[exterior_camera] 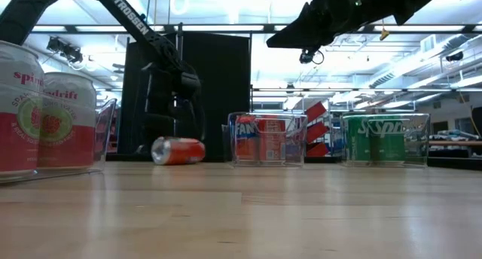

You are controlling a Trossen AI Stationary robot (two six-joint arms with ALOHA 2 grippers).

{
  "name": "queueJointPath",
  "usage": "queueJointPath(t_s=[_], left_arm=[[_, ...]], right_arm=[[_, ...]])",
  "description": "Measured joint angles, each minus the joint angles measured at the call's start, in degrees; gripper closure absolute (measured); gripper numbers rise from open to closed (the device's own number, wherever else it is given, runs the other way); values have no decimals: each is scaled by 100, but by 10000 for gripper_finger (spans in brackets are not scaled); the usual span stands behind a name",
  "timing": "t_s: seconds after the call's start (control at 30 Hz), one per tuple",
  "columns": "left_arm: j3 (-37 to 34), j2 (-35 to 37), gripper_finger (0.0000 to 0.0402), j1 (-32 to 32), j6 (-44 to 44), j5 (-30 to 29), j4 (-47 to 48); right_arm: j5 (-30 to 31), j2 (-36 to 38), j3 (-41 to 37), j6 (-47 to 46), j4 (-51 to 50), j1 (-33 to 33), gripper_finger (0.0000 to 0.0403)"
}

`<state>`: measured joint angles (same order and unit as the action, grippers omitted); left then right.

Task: Sort soda cans
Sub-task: Put the orange soda can into the top left transparent bin

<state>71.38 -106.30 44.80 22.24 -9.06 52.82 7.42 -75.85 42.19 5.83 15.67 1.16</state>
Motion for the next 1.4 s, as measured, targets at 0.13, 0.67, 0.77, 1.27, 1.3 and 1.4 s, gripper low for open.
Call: queueJointPath(t_s=[0.13, 0.67, 0.77, 1.27, 1.3, 1.4], left_arm=[[-13, 16, 401, -360, -306, 22, -316], [-13, 20, 401, -543, -1178, 2259, -2255], [-13, 21, 401, -704, -1145, 2381, -2398], [-35, 26, 401, -2182, -1065, 2902, -2024], [-35, 26, 401, -2267, -1074, 2909, -2026], [-35, 26, 401, -2478, -1133, 2891, -2033]], right_arm=[[0, 0, 0, -72, 2, 68, 403], [0, 1, 0, -116, 17, 173, 403], [0, 1, 0, -116, 17, 173, 403], [0, 4, 4, -662, -225, 293, 403], [-2, 4, 2, -765, -269, 326, 402], [-2, 4, 4, -1149, -354, 436, 399]])
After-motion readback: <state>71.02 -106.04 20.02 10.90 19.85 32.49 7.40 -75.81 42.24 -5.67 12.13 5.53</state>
